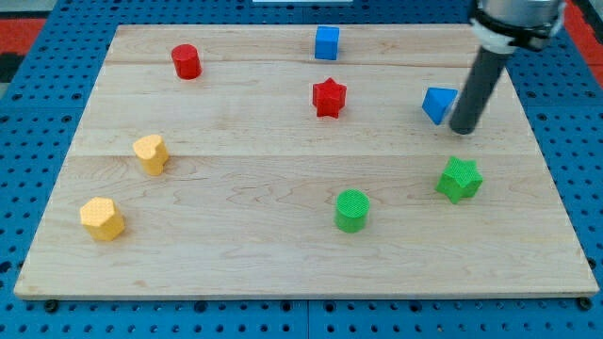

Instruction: Push the blue triangle slightly left

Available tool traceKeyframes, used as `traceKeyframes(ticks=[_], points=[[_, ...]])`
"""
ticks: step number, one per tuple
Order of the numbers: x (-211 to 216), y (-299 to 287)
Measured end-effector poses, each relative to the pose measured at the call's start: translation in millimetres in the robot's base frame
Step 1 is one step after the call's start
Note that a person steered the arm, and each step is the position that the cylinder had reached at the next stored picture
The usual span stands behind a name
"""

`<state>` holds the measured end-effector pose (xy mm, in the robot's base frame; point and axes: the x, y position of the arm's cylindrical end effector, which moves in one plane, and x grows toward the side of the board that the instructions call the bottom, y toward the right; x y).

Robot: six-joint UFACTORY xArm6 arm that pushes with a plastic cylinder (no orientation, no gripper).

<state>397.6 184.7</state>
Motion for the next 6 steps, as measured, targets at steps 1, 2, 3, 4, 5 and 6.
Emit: traceKeyframes(ticks=[1, 2, 3, 4, 5, 6], points=[[-64.8, -7.9], [-94.7, 3.9], [-93.0, 46.0], [-99.5, 25.2], [-131.1, -29.5], [-170.9, -73.0]])
